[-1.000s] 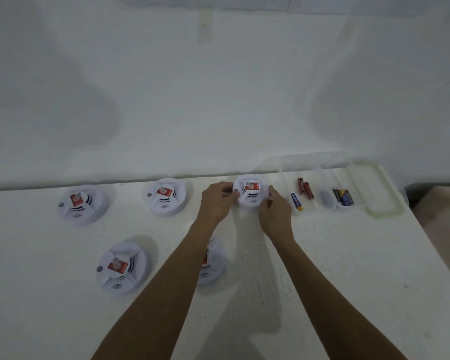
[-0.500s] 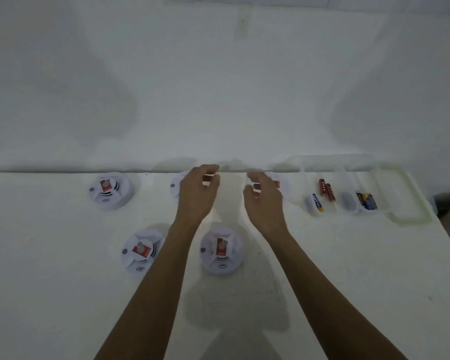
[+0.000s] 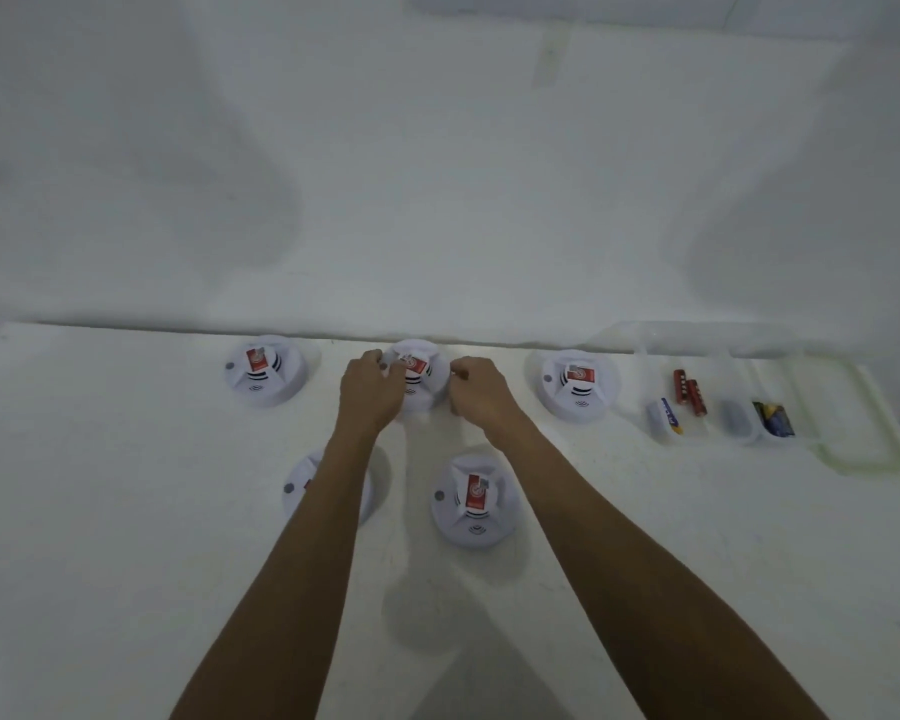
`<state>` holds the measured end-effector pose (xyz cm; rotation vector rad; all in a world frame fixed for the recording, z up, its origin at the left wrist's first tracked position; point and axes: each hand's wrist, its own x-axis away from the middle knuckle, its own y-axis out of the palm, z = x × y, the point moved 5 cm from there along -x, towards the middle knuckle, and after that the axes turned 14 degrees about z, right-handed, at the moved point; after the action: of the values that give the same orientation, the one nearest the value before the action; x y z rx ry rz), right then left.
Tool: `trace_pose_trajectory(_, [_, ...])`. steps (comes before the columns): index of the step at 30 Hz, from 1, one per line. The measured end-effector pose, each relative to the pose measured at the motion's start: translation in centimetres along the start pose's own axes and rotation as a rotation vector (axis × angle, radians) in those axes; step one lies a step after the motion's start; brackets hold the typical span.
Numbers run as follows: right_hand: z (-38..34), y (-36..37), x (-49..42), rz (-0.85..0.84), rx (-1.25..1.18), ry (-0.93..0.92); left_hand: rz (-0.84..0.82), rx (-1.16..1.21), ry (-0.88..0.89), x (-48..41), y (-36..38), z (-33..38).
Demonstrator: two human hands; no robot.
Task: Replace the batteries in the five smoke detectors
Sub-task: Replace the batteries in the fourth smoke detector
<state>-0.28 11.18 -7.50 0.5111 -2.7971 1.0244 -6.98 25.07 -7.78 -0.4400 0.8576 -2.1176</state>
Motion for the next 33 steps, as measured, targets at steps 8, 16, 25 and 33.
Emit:
trace_pose_trajectory(8, [-0.4,-2.4,2.2,0.036,-0.496,0.160,0.065,0.235,-0.077,3.2,-2.3,2.0])
trace_pose_trajectory(16, [-1.1,-7.6,9.9,0.080,-0.821,0.063,-0.132,0.572,-0.172,9.2,-4.8,4.7])
trace_pose_trajectory(25, [-1.0,-10.9,18.2,0.209,-0.459,-0.160,-0.532,1.100,-0.371,17.3,-6.2,5.7])
trace_pose_trajectory(33, [-2.6,-13.3,23.9,0.346,-0.163,-0.277,-0.833,1.442,-0.409,21.2,-6.3,5.5])
